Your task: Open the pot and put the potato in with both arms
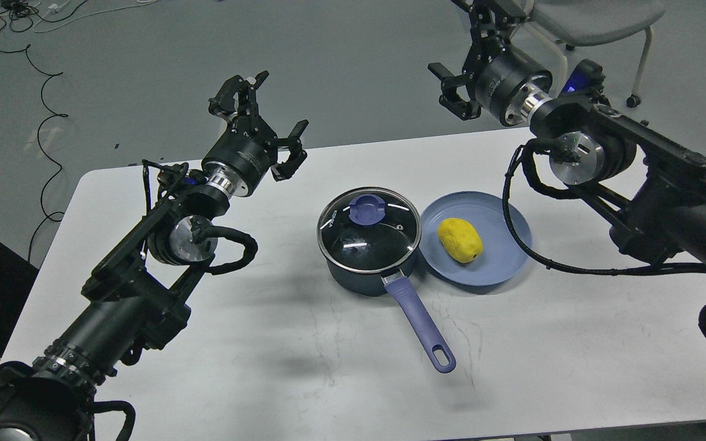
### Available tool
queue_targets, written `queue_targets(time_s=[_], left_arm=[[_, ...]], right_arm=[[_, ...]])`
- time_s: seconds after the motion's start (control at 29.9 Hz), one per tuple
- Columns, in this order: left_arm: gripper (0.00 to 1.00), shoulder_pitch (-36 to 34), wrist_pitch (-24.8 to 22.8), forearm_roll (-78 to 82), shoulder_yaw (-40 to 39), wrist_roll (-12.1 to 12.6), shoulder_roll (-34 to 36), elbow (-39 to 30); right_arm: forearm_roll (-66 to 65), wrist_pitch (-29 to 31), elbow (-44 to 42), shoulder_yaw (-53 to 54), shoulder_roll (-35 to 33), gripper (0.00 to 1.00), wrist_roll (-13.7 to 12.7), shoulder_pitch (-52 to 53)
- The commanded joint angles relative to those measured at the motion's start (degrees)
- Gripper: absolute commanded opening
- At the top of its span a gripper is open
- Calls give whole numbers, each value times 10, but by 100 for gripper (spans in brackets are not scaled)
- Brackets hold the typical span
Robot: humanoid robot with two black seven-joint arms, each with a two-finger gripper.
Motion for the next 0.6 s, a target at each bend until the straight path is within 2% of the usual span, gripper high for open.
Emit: queue_targets(time_s=[0.0, 0.57], left_arm=[[98, -6, 1, 0, 2, 6, 4, 0], [98, -6, 3, -1, 1, 17, 34, -7]], right_arm=[[-9, 0, 27, 1, -5, 100, 0, -23], [-9, 1, 110, 8, -69, 100, -2, -95]])
